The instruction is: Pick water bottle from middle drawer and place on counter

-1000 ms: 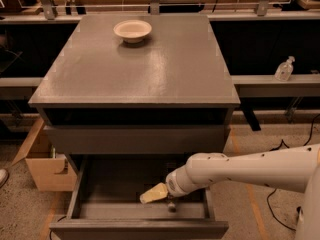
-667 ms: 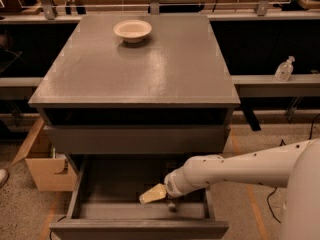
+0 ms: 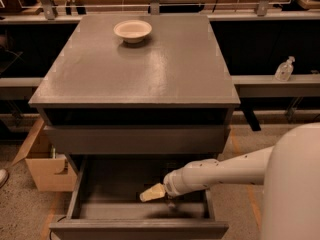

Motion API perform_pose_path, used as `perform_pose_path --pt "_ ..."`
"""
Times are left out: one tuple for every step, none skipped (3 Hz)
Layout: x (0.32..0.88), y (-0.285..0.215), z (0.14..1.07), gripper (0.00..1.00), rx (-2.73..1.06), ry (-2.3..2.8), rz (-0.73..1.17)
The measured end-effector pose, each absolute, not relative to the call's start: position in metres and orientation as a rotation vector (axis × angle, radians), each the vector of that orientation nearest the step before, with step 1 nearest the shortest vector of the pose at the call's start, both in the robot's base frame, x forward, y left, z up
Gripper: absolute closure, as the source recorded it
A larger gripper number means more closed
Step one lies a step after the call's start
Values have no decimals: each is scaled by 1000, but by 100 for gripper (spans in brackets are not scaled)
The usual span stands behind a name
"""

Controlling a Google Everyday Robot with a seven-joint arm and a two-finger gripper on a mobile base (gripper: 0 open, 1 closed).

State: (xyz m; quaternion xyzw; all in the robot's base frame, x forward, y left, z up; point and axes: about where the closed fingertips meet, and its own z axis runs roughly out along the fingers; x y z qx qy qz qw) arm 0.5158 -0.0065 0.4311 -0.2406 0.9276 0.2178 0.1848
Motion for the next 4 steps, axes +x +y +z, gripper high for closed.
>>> perform_pose_path --pt "524 -11 419 0 -660 2598 590" --pt "533 -14 403 0 -631 2604 579" --pt "536 -17 387 18 -605 2619 591" --pt "534 -19 375 41 -595 2627 618"
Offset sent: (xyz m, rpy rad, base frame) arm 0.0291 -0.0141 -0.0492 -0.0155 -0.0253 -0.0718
